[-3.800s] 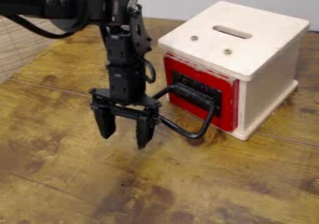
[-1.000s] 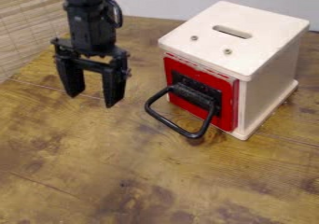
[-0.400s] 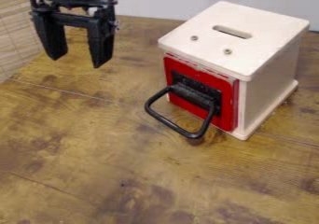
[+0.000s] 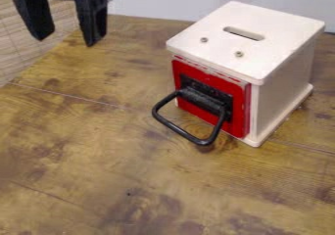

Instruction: Close the drawer

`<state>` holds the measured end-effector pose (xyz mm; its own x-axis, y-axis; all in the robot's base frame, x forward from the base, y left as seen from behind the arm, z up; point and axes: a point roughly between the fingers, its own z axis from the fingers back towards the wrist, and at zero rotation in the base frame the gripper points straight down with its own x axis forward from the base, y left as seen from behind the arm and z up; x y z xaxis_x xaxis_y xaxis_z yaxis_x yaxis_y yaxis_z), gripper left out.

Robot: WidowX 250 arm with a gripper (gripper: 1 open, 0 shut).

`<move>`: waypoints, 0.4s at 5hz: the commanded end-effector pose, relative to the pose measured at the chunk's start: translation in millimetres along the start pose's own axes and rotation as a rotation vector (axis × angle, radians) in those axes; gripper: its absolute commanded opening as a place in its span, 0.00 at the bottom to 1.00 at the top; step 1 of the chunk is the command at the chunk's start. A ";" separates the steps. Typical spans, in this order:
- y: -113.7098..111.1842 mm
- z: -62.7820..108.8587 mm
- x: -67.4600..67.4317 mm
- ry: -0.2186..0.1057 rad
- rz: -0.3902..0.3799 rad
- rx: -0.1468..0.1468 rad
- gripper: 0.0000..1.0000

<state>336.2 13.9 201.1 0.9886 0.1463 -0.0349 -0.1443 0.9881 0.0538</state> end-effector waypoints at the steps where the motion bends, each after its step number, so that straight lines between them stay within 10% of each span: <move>1: 8.5 8.9 -5.7 -0.074 0.024 0.043 1.00; 2: 13.0 -1.2 -3.3 -0.087 0.078 0.084 1.00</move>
<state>334.8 26.0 176.1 0.9770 0.2120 -0.0242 -0.2069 0.9689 0.1358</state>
